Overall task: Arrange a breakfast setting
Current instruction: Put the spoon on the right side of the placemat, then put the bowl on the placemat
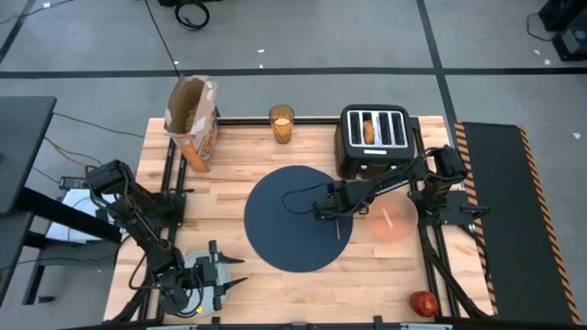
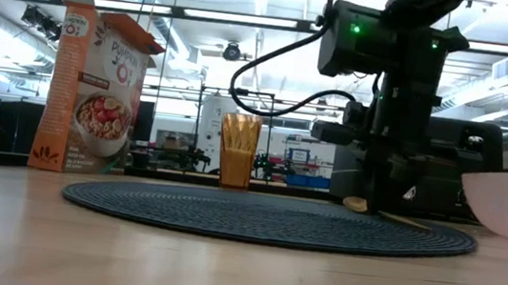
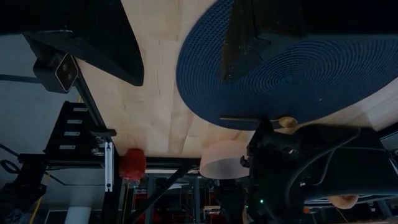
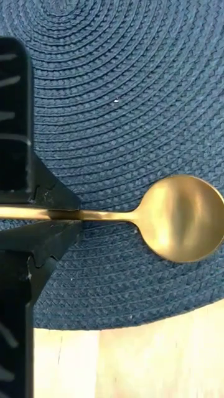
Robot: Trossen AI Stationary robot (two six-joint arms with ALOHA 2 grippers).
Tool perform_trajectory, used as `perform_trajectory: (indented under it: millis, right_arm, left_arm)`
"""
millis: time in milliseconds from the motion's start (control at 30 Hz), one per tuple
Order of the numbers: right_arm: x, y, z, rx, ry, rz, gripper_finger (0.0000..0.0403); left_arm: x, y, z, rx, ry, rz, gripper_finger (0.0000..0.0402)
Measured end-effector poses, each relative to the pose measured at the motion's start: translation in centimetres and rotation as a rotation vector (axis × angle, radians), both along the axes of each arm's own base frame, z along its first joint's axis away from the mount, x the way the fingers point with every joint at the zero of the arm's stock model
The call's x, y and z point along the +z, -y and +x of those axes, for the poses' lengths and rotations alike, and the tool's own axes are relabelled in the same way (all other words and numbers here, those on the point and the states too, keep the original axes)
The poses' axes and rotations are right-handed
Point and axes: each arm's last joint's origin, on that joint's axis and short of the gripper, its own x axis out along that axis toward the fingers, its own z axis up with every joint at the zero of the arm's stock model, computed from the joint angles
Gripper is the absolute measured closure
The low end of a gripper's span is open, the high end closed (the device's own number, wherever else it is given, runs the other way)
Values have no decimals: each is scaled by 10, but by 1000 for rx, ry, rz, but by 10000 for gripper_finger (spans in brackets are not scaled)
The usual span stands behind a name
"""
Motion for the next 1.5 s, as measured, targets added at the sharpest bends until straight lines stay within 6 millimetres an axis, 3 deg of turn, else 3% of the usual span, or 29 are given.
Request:
perform_trajectory:
  millis: [867, 1100, 1500]
  right_arm:
    - [0, 0, -5, -30, -50, 35, 356]
    - [0, -1, -5, -23, -49, 46, 333]
    - [35, 2, -16, -22, 28, 16, 310]
  left_arm:
    - [0, 0, 0, 1, 1, -7, 180]
    - [0, 0, 0, 1, 1, -7, 180]
    - [0, 0, 0, 2, 1, -8, 180]
